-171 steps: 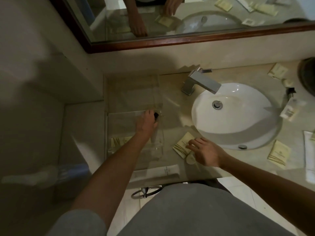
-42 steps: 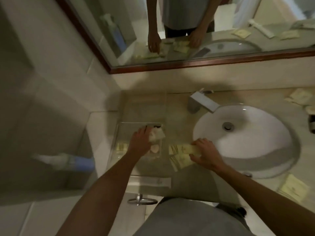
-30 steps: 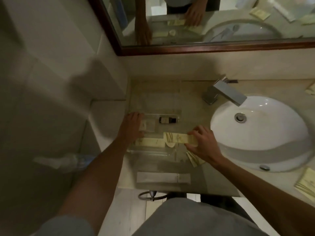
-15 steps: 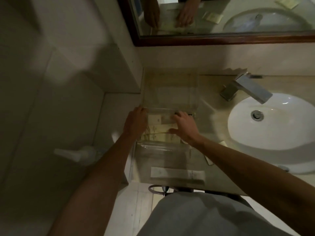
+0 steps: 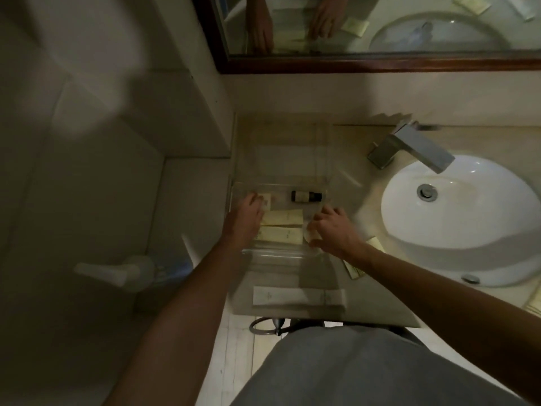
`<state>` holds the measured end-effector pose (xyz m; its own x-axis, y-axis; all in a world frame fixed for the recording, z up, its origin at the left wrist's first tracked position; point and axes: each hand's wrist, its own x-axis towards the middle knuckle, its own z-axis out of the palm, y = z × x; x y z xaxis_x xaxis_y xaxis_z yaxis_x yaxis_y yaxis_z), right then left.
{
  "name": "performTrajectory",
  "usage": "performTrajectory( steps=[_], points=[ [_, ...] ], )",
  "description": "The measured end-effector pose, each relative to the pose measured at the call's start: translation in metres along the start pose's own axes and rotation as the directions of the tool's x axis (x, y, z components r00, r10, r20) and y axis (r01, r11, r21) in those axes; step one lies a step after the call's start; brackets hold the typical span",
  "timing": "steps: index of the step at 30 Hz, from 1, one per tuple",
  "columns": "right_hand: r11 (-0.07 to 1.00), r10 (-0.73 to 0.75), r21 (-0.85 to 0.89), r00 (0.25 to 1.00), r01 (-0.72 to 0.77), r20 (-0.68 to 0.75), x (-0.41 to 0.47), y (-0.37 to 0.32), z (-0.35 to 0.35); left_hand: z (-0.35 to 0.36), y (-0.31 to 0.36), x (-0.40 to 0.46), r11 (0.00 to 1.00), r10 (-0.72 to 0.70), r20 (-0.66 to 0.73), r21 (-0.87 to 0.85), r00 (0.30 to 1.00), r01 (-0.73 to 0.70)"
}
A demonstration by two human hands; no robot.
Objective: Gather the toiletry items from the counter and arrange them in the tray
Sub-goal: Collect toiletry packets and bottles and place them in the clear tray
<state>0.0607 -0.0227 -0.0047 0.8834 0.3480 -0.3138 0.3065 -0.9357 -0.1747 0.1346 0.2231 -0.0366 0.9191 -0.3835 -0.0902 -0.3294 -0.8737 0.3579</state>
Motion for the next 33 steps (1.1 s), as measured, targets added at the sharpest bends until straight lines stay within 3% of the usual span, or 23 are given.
performTrajectory(
  steps=[4,6,10,13,20,24,28,33],
  points=[
    [1.000,-0.001,-0.016,0.999,0.000,-0.050,0.000,0.001,0.005,0.002,-0.002,0.000,0.999,-0.038,-0.005,-0.037,0.999,0.038],
    [0.998,0.033,0.061,0.995,-0.028,-0.098,-0.001,-0.001,0.006,0.001,-0.002,0.002,0.997,-0.073,-0.037,-0.027,0.997,0.072],
    [0.988,-0.023,0.147,0.993,0.039,-0.112,-0.006,-0.009,0.010,0.002,0.003,-0.002,0.999,0.032,-0.044,0.024,0.999,-0.031],
    [0.986,-0.049,0.157,0.995,0.063,-0.087,-0.011,-0.004,0.012,0.005,0.003,-0.003,0.999,0.026,-0.034,0.029,0.999,-0.025],
    [0.998,-0.067,-0.004,0.998,0.067,-0.013,-0.017,0.015,0.008,-0.002,0.003,-0.005,0.998,-0.003,-0.022,0.067,1.000,0.005],
    [0.998,-0.043,0.046,0.994,0.047,-0.096,-0.011,0.010,0.006,-0.007,0.003,-0.009,0.994,-0.042,-0.027,0.096,0.999,0.044],
    [0.996,-0.048,0.073,0.995,0.055,-0.089,-0.001,-0.004,0.009,-0.007,0.002,-0.011,0.994,-0.037,0.054,0.100,0.998,0.032],
    [0.980,0.090,0.193,0.959,-0.038,-0.269,-0.037,0.022,0.003,-0.011,-0.001,-0.015,0.997,-0.001,0.023,0.078,1.000,0.000]
  ],
)
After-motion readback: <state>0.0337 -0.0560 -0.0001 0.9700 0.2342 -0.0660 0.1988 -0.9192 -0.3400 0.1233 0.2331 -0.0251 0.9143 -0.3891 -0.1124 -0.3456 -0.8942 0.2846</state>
